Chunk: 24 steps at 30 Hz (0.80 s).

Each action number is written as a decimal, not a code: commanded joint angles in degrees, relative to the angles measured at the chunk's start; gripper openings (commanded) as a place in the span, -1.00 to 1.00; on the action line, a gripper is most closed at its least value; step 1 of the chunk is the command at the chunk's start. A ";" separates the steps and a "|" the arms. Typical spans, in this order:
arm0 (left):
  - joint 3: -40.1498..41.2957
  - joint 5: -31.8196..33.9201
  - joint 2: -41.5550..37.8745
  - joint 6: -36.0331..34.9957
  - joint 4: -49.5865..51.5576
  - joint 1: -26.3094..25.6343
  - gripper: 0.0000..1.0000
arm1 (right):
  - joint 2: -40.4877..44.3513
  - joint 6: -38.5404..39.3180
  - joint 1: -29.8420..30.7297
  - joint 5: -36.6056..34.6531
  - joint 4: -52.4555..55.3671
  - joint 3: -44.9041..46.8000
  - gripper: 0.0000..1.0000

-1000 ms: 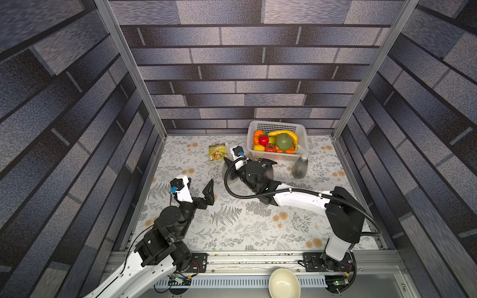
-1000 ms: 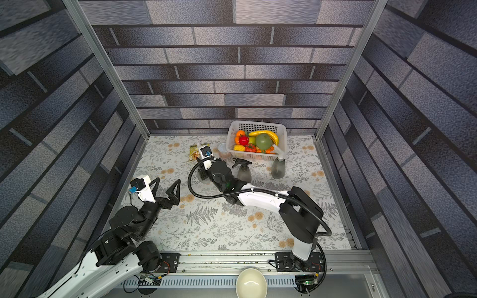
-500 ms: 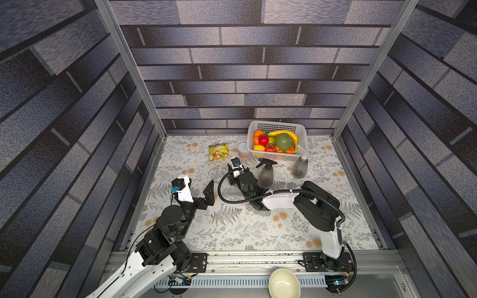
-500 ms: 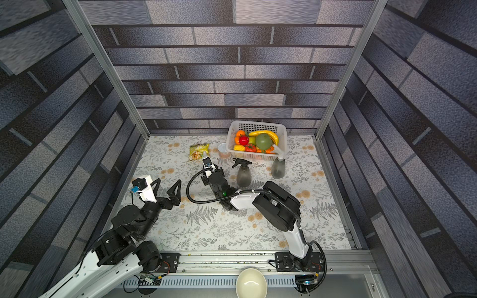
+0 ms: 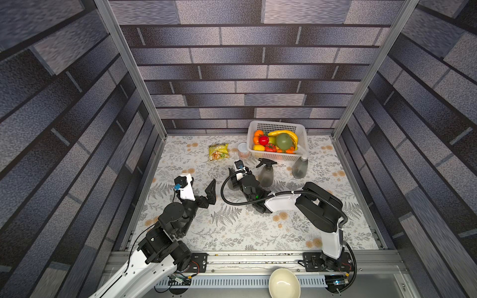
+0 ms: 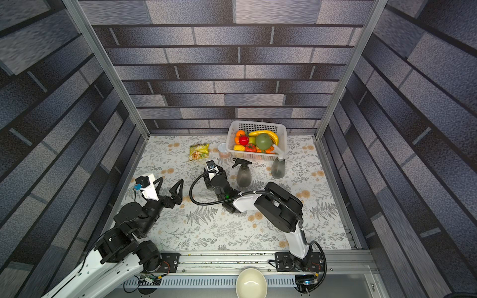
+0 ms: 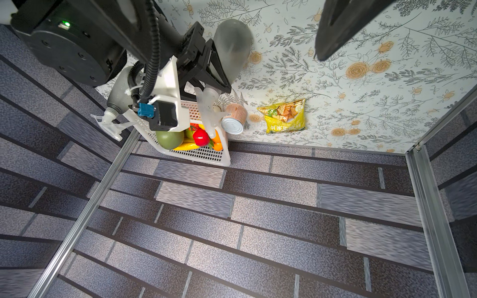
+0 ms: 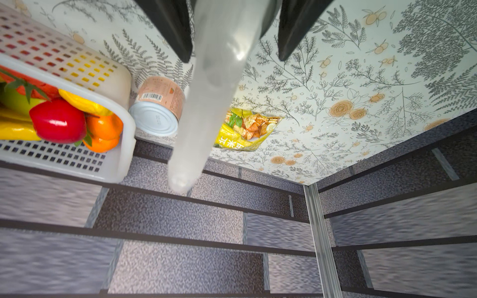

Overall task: Attach spray nozzles to spray bottles
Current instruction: Place the spray bottle at the center of the board.

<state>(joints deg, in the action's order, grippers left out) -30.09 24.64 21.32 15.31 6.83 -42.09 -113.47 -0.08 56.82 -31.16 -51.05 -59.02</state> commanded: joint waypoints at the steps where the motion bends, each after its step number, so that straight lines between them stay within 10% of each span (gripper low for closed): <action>1: 0.03 -1.52 0.22 0.81 -1.09 0.43 1.00 | 3.78 -1.65 -0.30 0.59 1.51 1.51 0.20; 16: -4.19 -2.25 2.14 -1.22 2.23 0.59 1.00 | 20.92 -0.02 2.33 2.92 6.15 12.75 1.00; 24: -12.63 3.91 2.15 -4.02 17.23 -0.17 1.00 | 46.26 0.01 6.10 -1.71 27.30 16.86 1.00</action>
<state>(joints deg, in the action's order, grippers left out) -38.74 24.67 23.53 13.41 15.81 -41.91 -74.96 0.95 62.76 -29.17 -34.81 -41.60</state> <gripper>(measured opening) 0.997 0.999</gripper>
